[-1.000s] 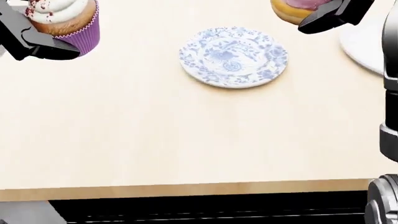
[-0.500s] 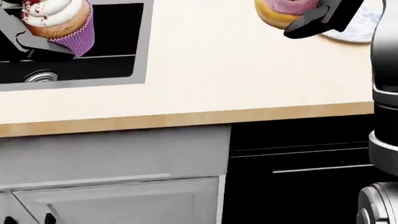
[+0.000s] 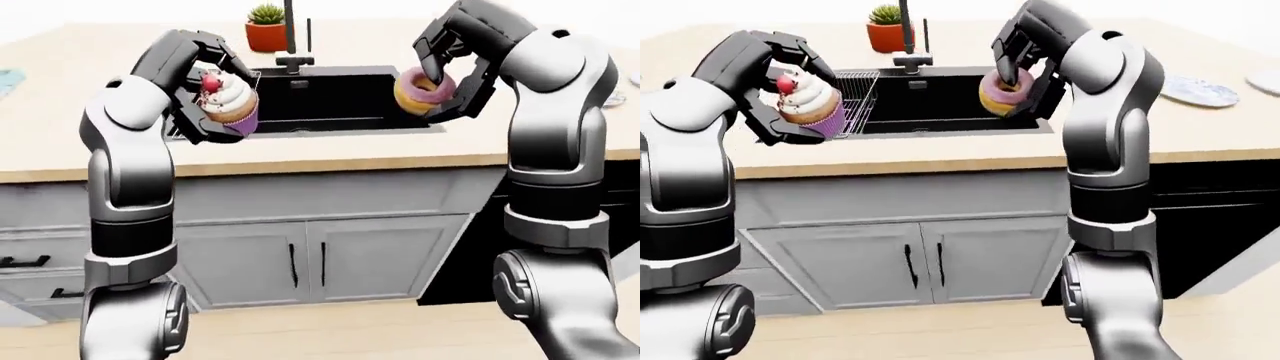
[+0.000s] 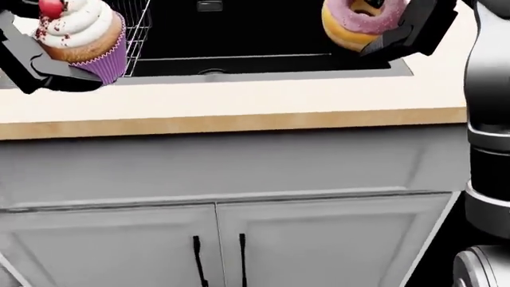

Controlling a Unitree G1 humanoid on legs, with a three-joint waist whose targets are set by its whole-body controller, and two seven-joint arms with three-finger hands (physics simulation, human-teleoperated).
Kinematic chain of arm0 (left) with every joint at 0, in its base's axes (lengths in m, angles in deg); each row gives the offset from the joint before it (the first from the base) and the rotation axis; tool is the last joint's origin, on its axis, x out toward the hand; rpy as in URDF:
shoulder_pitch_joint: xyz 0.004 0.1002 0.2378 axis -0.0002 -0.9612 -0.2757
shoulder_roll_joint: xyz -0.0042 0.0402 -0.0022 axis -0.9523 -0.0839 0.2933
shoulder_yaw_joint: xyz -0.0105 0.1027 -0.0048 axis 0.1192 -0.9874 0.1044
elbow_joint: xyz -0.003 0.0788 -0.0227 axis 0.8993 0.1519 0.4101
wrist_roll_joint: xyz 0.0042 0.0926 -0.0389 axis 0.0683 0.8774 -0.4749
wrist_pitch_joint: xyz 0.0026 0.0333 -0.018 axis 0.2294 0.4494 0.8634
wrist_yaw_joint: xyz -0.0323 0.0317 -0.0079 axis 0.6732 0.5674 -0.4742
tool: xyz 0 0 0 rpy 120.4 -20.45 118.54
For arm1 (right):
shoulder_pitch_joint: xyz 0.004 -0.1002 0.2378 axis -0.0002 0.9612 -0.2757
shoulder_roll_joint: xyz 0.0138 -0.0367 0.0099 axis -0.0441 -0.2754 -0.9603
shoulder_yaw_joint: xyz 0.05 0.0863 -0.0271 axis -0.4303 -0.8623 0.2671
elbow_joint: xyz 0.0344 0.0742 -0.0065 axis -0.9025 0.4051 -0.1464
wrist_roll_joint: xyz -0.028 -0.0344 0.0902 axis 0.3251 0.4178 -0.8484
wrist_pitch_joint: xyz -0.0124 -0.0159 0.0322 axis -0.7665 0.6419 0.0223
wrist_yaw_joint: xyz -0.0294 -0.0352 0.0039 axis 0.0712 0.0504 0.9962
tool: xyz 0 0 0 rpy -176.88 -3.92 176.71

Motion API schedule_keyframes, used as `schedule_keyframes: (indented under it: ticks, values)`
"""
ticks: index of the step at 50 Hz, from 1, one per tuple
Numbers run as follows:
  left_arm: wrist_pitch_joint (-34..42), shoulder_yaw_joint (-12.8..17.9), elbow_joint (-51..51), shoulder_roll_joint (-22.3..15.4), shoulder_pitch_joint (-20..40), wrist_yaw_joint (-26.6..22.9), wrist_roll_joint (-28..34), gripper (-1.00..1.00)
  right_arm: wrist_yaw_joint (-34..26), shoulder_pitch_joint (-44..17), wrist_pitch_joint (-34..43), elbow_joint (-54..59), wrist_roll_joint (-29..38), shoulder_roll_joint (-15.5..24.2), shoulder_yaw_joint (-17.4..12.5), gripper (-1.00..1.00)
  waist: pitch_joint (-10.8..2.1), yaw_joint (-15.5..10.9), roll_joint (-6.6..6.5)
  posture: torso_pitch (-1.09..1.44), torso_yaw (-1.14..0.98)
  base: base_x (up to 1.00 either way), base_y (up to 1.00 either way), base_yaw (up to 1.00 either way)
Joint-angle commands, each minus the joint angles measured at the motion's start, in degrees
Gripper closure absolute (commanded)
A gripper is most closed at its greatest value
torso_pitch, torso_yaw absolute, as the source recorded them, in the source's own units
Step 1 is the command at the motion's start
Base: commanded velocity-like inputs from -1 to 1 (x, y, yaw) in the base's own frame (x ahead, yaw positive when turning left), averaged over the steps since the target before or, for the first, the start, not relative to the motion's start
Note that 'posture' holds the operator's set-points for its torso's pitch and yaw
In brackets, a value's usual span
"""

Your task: Move the dessert items from the plate to the tray.

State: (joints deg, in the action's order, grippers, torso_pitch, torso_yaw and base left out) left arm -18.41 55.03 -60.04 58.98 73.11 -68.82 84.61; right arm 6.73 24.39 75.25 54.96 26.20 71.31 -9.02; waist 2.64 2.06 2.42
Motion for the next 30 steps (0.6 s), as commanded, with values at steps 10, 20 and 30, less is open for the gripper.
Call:
schedule_keyframes:
  ticks: [10, 20, 30]
  values:
    - [0.8, 1.5, -3.2, -2.2, 3.7, -0.4, 0.3, 1.0, -0.3, -3.0, 0.7, -2.3, 0.1, 0.3, 0.0, 1.0, -0.81, -1.4, -6.76, 0.0, 0.0, 0.03, 1.0, 0.0]
    - [0.9, 1.3, -3.2, -2.2, 4.0, -0.8, 0.3, 1.0, -1.3, -1.4, 0.6, -3.9, 0.2, 0.5, -0.3, 1.0, -1.42, -0.9, 1.2, 0.0, 0.0, 0.04, 1.0, 0.0]
    - [1.2, 1.3, -3.4, -1.9, 3.9, -0.9, 0.4, 1.0, -1.5, -2.0, 1.2, -3.9, -0.2, 0.5, -0.3, 1.0, -2.86, -1.3, -10.68, 0.0, 0.0, 0.04, 1.0, 0.0]
